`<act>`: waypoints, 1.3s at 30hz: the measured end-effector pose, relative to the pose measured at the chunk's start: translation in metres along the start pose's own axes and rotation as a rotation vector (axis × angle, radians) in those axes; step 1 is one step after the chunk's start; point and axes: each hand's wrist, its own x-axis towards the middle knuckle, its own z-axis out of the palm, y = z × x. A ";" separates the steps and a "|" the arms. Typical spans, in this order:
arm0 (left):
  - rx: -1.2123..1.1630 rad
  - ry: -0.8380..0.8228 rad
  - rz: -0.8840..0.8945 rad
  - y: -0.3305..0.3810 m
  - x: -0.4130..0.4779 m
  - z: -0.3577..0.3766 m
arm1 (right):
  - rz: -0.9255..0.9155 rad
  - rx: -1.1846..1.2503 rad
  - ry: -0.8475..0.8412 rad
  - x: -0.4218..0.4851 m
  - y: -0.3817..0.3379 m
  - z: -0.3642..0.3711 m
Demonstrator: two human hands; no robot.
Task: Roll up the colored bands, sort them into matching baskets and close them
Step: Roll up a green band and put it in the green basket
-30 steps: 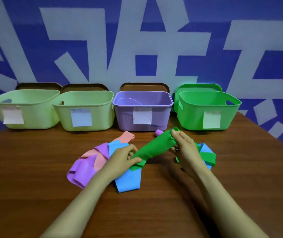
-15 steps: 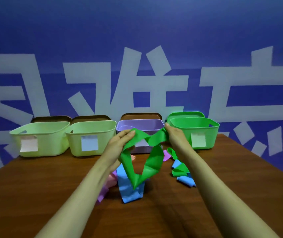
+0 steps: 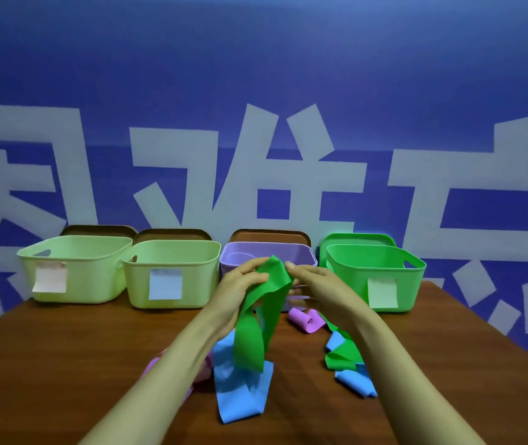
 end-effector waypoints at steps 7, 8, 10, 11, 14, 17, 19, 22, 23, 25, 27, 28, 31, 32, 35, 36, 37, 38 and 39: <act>0.152 -0.032 0.052 0.005 0.019 -0.010 | -0.054 0.120 -0.005 0.017 -0.014 -0.014; 0.161 -0.048 0.043 0.006 0.019 -0.012 | -0.090 0.134 0.028 0.019 -0.019 -0.015; 0.244 -0.104 -0.016 0.005 0.019 -0.017 | -0.166 0.166 0.097 0.023 -0.030 -0.018; 0.308 -0.154 -0.064 0.003 0.019 -0.022 | -0.192 0.184 0.137 0.025 -0.035 -0.020; 0.583 -0.313 -0.180 -0.011 0.019 -0.039 | -0.237 0.194 0.226 0.028 -0.052 -0.026; 0.723 -0.332 -0.214 -0.024 0.015 -0.047 | -0.280 0.190 0.282 0.033 -0.064 -0.036; 0.539 -0.270 -0.202 -0.026 0.014 -0.046 | -0.292 0.143 0.315 0.036 -0.066 -0.040; 0.545 -0.226 -0.188 -0.026 0.019 -0.047 | -0.286 0.064 0.340 0.037 -0.063 -0.040; 0.650 -0.221 -0.165 -0.027 0.021 -0.046 | -0.284 0.071 0.318 0.036 -0.061 -0.039; 0.756 -0.153 -0.082 -0.026 0.026 -0.039 | -0.275 0.112 0.228 0.033 -0.059 -0.036; 0.618 -0.048 0.028 -0.020 0.029 -0.025 | -0.271 0.166 0.125 0.029 -0.058 -0.033; 0.553 -0.016 0.076 -0.015 0.031 -0.017 | -0.275 0.192 0.079 0.027 -0.058 -0.031; 0.457 -0.045 0.154 0.001 0.037 0.008 | -0.295 0.199 -0.020 0.023 -0.056 -0.028; 0.441 -0.058 0.170 0.004 0.037 0.014 | -0.305 0.162 -0.029 0.022 -0.056 -0.027; 0.525 -0.021 0.258 0.004 0.038 0.022 | -0.347 0.014 0.025 0.019 -0.054 -0.029; 0.545 0.001 0.282 0.003 0.039 0.022 | -0.369 -0.036 0.063 0.018 -0.054 -0.030; 0.546 0.026 0.301 0.002 0.039 0.022 | -0.391 -0.089 0.100 0.017 -0.054 -0.032; 0.528 0.044 0.310 0.001 0.039 0.022 | -0.408 -0.151 0.128 0.016 -0.055 -0.034; 0.513 0.052 0.317 0.000 0.038 0.022 | -0.413 -0.219 0.145 0.015 -0.057 -0.037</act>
